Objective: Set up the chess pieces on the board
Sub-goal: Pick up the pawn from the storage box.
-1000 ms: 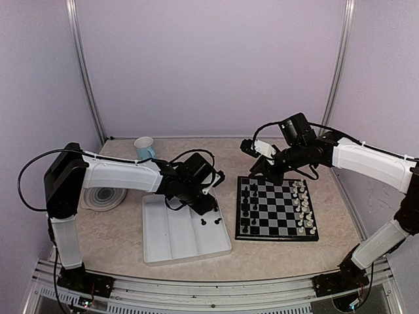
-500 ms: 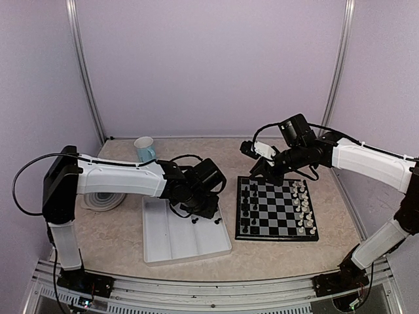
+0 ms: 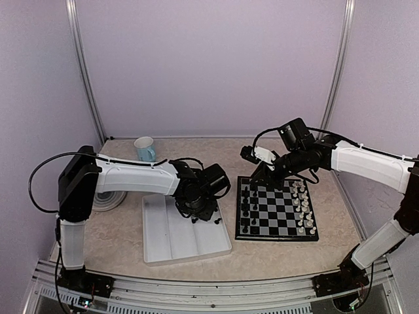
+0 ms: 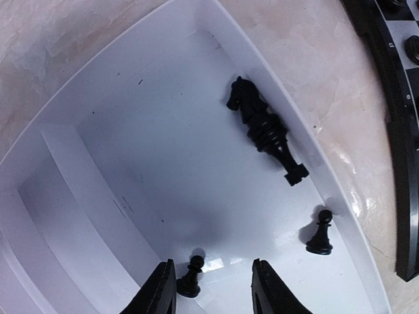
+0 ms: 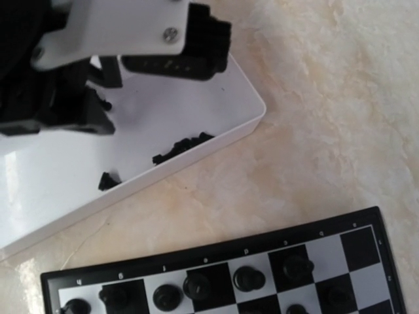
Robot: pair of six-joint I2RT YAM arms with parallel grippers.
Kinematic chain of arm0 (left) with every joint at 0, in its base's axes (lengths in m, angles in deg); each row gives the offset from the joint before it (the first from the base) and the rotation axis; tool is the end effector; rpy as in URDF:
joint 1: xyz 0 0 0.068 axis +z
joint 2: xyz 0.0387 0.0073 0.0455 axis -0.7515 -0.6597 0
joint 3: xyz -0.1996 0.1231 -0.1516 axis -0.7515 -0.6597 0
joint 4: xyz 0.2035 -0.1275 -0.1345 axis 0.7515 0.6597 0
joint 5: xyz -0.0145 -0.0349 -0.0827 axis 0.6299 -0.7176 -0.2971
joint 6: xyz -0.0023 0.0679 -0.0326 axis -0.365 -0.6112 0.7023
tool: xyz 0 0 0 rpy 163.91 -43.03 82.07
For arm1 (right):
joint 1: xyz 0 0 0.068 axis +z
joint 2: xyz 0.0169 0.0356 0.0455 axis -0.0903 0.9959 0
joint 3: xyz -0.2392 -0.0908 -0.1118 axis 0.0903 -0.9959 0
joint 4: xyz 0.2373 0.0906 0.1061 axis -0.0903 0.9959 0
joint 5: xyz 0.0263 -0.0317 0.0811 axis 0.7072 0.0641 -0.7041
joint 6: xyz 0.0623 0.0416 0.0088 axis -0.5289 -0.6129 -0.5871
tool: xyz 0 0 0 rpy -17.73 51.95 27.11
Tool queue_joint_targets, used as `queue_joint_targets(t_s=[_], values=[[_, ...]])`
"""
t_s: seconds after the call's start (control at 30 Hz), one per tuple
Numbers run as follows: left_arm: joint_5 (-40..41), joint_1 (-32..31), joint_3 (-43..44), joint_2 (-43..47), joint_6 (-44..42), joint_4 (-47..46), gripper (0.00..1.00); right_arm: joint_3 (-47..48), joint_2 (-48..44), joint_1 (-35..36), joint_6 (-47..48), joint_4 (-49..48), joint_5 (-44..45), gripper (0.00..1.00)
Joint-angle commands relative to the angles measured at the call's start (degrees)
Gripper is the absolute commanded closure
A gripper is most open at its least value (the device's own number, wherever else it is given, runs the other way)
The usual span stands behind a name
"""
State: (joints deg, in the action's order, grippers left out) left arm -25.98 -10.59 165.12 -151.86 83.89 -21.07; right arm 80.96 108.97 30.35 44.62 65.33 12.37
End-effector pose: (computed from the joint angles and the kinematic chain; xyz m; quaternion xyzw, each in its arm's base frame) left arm 0.2405 -0.3696 0.1458 0.1843 0.9612 -0.0102 0.2049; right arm 0.2703 0.2221 0.2627 -0.5433 0.7417 0.1985 0.3395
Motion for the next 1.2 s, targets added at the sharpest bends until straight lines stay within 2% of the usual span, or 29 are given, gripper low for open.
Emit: queue_joint_targets(t_s=[0.0, 0.23, 0.47, 0.6, 1.07, 1.1, 1.17], values=[[-2.22, 2.24, 1.04, -0.13, -4.35, 2.6, 0.6, -0.46, -0.74, 0.55, -0.15, 0.38, -0.42, 0.79], [-5.46, 1.83, 3.55, -3.71, -10.0, 5.76, 0.65, 0.04, 0.14, 0.55, -0.15, 0.25, -0.63, 0.79], [-3.26, 1.15, 6.68, -8.19, -10.01, 11.78, 0.67, 0.04, 0.33, 0.58, 0.01, 0.37, -0.38, 0.8], [-4.05, 0.91, 7.69, -10.5, -9.95, 13.69, 0.73, 0.02, 0.67, 0.59, 0.03, 0.24, -0.57, 0.8], [-11.83, 1.69, 5.48, -7.44, -8.52, 5.33, 0.83, -0.67, 0.59, 0.55, 0.29, 0.08, 0.4, 0.81], [-11.67, 1.73, 5.56, -7.3, -8.17, 5.4, 0.83, -0.65, 0.59, 0.57, 0.29, 0.06, 0.5, 0.81], [-9.93, 1.63, 6.12, -6.98, -6.97, 6.67, 0.72, -0.77, 0.59, 0.59, 0.29, 0.08, 0.56, 0.81]])
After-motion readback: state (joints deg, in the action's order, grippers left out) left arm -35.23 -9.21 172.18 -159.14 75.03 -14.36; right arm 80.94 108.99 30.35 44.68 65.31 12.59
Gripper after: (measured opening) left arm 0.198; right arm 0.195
